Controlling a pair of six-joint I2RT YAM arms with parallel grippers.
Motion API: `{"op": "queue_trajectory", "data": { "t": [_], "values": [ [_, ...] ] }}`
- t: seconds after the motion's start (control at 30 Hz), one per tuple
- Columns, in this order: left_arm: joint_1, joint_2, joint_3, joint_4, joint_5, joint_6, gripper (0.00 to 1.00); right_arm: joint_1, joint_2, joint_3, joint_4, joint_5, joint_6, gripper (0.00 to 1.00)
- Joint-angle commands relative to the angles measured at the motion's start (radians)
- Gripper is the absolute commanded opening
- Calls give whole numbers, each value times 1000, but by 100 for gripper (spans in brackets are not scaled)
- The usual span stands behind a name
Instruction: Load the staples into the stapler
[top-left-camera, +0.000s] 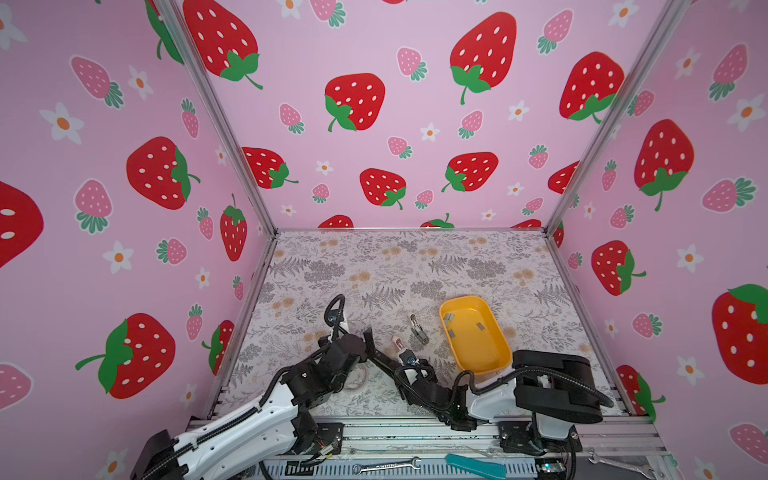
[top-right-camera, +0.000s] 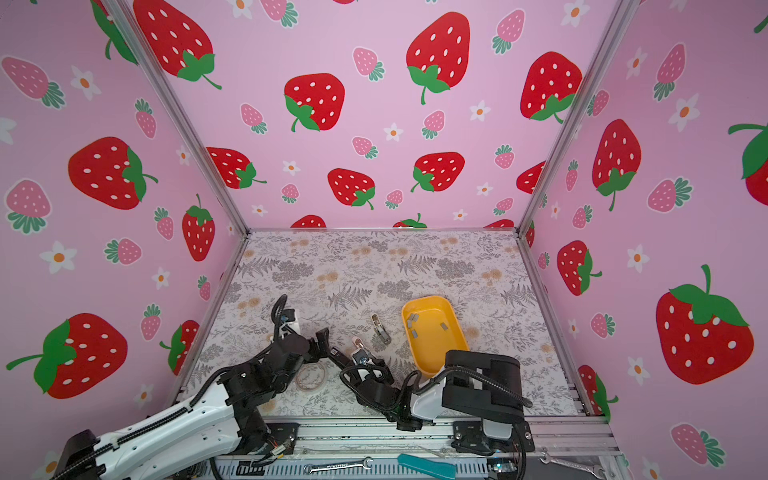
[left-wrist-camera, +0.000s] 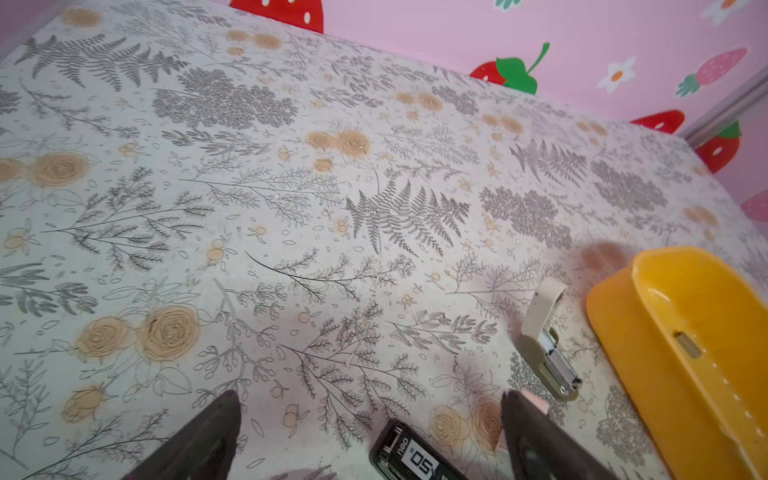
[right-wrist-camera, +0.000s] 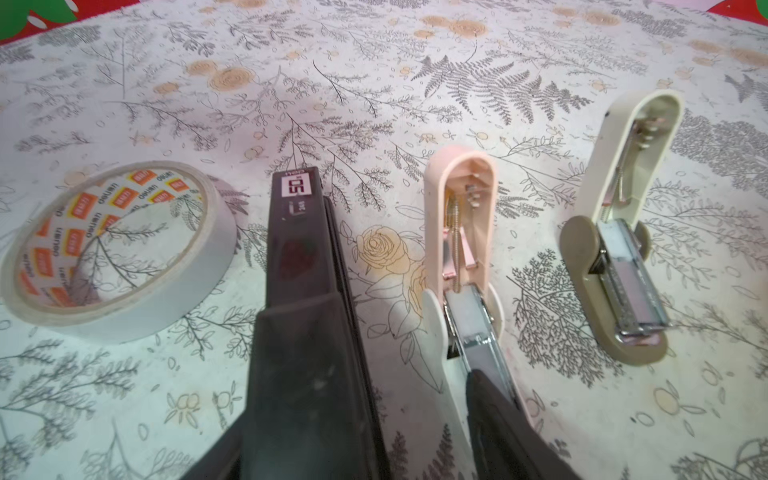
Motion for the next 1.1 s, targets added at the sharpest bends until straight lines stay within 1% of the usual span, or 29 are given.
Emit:
{"op": "queue_trajectory", "data": {
  "t": [0.0, 0.1, 0.17, 0.2, 0.27, 0.33, 0.37, 0.43, 0.47, 0.5, 0.63, 0.67, 0.77, 0.93, 1.0, 1.07],
  "values": [
    [104, -92, -20, -127, 54, 4, 99, 5, 29, 38, -25, 25, 8, 54],
    [210, -162, -26, -173, 118, 19, 99, 2, 51, 73, -47, 49, 21, 42],
    [269, -199, -42, -154, 188, 36, 99, -1, 71, 103, -73, 79, 43, 39],
    [291, -210, -42, -156, 202, 38, 99, -4, 84, 122, -91, 91, 55, 37],
    [329, -224, -28, -178, 201, 37, 99, -14, 120, 171, -140, 126, 90, 32],
    [346, -228, -2, -198, 188, 59, 99, -32, 155, 224, -183, 125, 115, 28],
    [348, -224, 19, -220, 159, 74, 99, -41, 175, 253, -197, 120, 125, 27],
    [349, -215, 53, -273, 67, 101, 99, -57, 214, 305, -214, 102, 134, 26],
    [348, -213, 61, -301, 8, 93, 99, -66, 239, 337, -220, 93, 137, 26],
    [350, -214, 62, -321, -23, 63, 99, -73, 258, 370, -228, 85, 137, 26],
    [353, -245, -16, -214, 70, 96, 99, -109, 361, 533, -286, 52, 122, 26],
    [352, -250, -13, -227, 74, 95, 99, -136, 386, 577, -310, 44, 125, 26],
    [352, -286, -19, -252, 80, 88, 99, -165, 453, 692, -368, 28, 133, 26],
    [352, -403, -41, -287, 87, 82, 99, -190, 505, 810, -404, 7, 116, 27],
    [352, -448, -49, -298, 96, 82, 99, -194, 504, 837, -413, 7, 105, 29],
    [352, -485, -55, -309, 99, 81, 99, -197, 502, 860, -418, 0, 89, 34]
  ]
}}
